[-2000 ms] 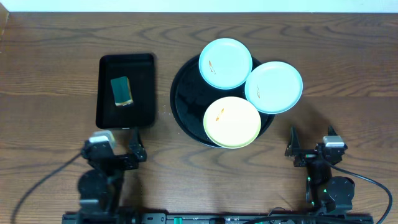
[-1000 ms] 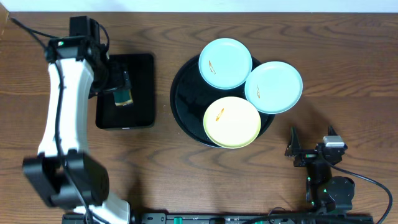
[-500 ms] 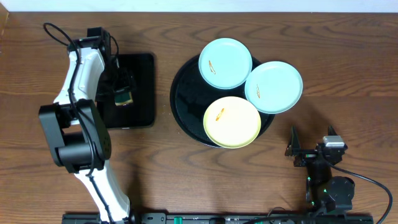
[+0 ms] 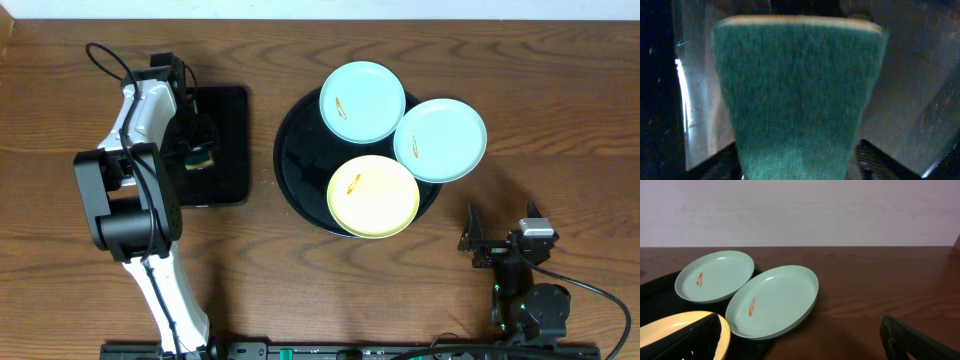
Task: Clean dirty plates on tray and stack at the side
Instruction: 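Reach left gripper to the sponge on the black tray and grasp it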
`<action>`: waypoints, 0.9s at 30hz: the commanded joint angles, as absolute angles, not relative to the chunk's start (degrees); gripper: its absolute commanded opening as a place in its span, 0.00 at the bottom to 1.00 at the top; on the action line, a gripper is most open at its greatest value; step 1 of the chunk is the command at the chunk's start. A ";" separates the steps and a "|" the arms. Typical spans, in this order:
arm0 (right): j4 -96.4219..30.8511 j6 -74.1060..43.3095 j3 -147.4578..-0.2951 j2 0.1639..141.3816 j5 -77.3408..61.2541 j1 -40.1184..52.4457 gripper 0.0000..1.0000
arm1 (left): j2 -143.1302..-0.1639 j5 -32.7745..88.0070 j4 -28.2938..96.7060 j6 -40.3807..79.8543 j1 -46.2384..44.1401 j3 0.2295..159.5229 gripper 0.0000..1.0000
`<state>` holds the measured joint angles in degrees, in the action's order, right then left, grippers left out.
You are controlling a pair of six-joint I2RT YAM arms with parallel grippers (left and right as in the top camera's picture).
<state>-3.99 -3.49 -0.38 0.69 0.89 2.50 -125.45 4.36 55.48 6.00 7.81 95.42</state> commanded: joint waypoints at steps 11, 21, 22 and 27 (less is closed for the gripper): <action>-4.16 -4.25 -0.32 0.43 1.06 3.03 0.99 | -126.34 4.51 44.64 6.11 7.97 91.83 0.64; -4.16 -4.25 -0.32 0.45 1.06 3.03 0.99 | -124.77 4.82 45.56 6.33 7.97 92.47 0.31; -4.16 -4.23 -0.32 0.43 1.06 3.03 0.99 | -123.44 6.20 45.63 6.31 7.97 93.10 0.27; -4.16 -4.23 -0.32 0.45 1.06 3.03 0.99 | -111.35 11.53 47.53 6.33 7.97 93.76 0.08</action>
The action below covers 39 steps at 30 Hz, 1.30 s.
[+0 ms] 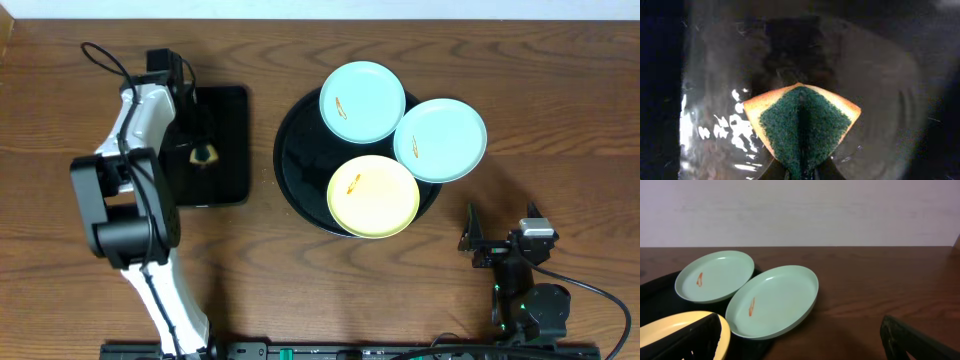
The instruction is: Clean dirty plates on tray and stack at the side
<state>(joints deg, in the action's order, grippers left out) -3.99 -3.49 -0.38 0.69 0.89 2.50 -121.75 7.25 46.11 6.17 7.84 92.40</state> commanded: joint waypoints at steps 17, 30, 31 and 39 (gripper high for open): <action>-4.16 -4.23 -0.32 0.45 1.06 3.03 0.99 | -92.25 7.16 47.99 -1.56 7.97 93.27 0.07; -4.10 -4.29 -0.32 0.45 1.02 3.03 0.99 | -92.25 7.03 46.19 4.67 8.03 88.16 0.07; -4.08 -4.27 -0.32 0.43 1.04 3.03 0.99 | -92.25 7.35 46.35 4.89 8.03 88.16 0.08; -2.52 -7.49 -0.64 0.43 -4.84 3.03 0.99 | -92.25 12.95 47.66 5.02 8.03 88.16 0.07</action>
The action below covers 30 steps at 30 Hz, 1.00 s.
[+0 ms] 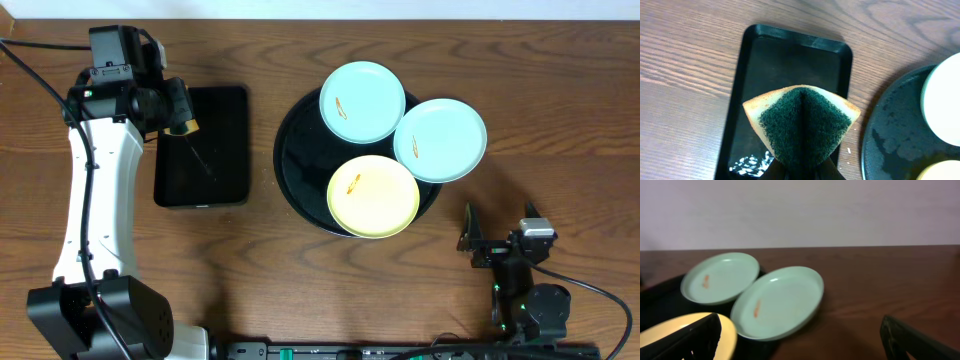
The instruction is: Clean dirty plates on tray and stack at the side
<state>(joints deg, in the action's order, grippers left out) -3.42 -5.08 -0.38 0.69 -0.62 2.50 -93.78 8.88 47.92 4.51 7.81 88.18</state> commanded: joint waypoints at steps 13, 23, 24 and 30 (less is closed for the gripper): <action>-50.48 -8.91 -54.98 33.19 -9.39 3.03 0.99 | -92.25 16.51 47.66 6.55 8.01 88.16 0.07; -72.53 -18.41 -85.23 67.16 -31.14 3.95 0.95 | -92.27 16.49 49.23 6.13 8.08 87.77 0.08; -72.84 -19.75 -84.09 69.21 -28.01 5.17 0.88 | -92.27 16.47 49.19 6.09 8.08 87.37 0.07; -71.00 -23.86 -80.14 75.77 -13.91 13.72 0.68 | -92.47 16.47 49.12 6.09 8.08 87.20 0.07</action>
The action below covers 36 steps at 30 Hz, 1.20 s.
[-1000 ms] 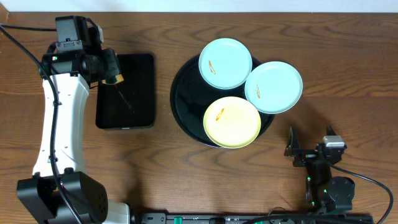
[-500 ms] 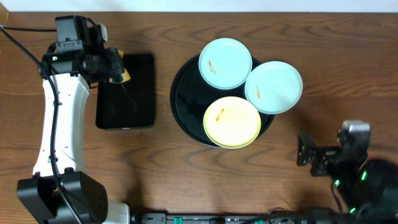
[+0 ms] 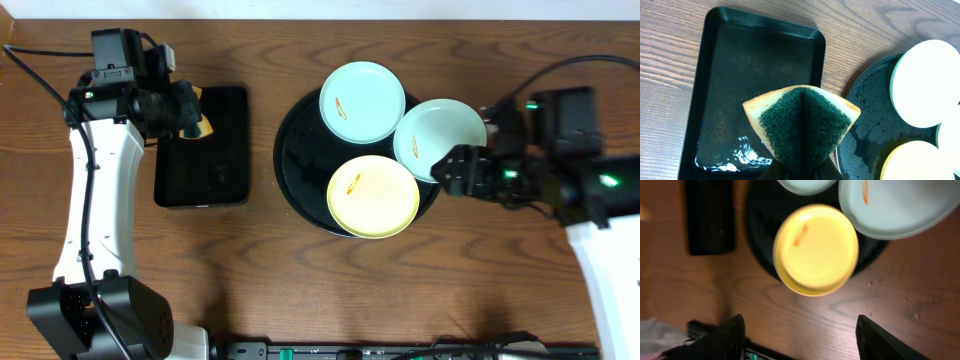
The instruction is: Clean dirty plates on tray and stack at the side
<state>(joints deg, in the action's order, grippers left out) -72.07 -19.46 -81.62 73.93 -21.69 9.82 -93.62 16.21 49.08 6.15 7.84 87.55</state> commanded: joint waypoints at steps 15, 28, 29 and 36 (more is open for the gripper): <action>-53.15 -19.66 -67.75 90.45 -7.05 19.86 0.47 | -92.49 15.88 47.83 6.07 8.08 85.49 0.07; -39.40 -21.21 -57.56 93.78 -1.63 19.79 0.38 | -92.49 15.86 47.44 6.07 8.08 85.49 0.07; -39.16 -21.21 -57.36 93.78 -1.52 19.79 0.38 | -92.49 15.86 47.46 6.07 8.08 85.49 0.07; -34.54 -23.86 -53.58 93.78 -1.54 20.08 0.29 | -92.49 15.86 47.51 6.07 8.08 85.49 0.07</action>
